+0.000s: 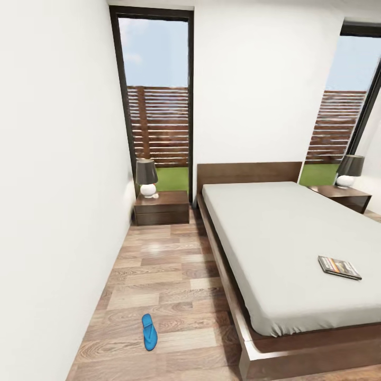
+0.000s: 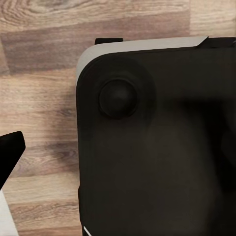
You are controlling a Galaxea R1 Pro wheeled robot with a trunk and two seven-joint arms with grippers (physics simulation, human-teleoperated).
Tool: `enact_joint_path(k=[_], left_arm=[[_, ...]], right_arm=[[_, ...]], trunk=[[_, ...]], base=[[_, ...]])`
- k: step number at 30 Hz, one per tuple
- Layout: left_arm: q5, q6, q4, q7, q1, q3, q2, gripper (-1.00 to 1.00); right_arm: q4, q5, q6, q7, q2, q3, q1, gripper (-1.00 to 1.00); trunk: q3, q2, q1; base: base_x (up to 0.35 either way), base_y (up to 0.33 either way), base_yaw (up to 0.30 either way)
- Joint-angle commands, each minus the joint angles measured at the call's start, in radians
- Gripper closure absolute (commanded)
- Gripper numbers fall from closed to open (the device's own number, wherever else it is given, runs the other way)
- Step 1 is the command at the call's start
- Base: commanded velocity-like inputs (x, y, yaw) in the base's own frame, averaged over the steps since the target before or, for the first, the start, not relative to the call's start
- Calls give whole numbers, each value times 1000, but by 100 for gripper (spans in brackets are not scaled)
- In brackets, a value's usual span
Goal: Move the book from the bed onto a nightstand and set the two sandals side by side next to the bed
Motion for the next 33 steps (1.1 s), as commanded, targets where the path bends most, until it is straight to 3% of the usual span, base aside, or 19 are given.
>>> enact_joint_path(k=[1, 12, 33], left_arm=[[0, -3, 1, 0, -1, 0, 0, -100], [0, -3, 1, 0, 0, 0, 0, -100], [0, -3, 1, 0, -1, 1, 0, -100]], right_arm=[[0, -1, -3, 0, 2, 0, 0, -100], [0, -1, -3, 0, 4, 0, 0, -100], [0, -1, -6, 0, 5, 0, 0, -100]], trunk=[[-1, 0, 0], [-6, 0, 0], [-30, 0, 0]], base=[[0, 0, 0], [0, 0, 62], [19, 5, 169]])
